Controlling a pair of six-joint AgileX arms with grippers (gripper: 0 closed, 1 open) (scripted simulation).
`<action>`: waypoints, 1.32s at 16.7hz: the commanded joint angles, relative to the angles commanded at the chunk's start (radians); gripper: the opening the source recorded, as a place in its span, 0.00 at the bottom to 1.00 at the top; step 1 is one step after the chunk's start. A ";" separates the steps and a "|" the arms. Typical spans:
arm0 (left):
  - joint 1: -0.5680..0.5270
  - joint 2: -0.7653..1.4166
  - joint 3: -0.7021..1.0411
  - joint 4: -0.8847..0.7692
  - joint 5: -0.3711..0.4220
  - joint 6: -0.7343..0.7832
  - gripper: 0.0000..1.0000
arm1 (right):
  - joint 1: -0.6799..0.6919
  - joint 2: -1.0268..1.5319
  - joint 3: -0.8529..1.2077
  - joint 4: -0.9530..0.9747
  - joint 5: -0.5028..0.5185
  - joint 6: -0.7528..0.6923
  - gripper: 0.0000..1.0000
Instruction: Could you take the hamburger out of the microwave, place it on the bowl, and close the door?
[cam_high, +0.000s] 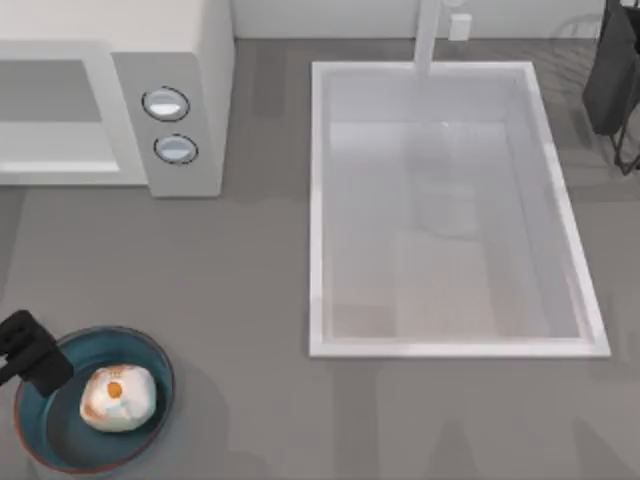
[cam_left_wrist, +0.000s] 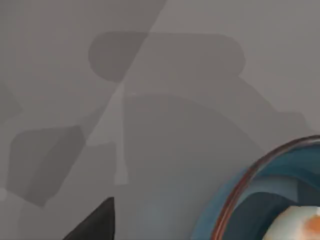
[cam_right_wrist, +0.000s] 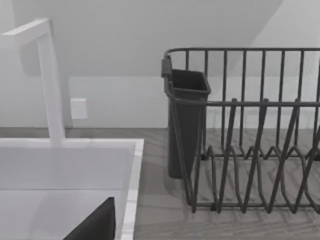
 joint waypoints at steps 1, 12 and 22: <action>0.026 -0.089 -0.044 0.070 0.025 0.120 1.00 | 0.000 0.000 0.000 0.000 0.000 0.000 1.00; 0.181 -0.611 -0.277 0.528 0.155 0.772 1.00 | 0.000 0.000 0.000 0.000 0.000 0.000 1.00; 0.181 -0.611 -0.277 0.528 0.155 0.772 0.55 | 0.000 0.000 0.000 0.000 0.000 0.000 1.00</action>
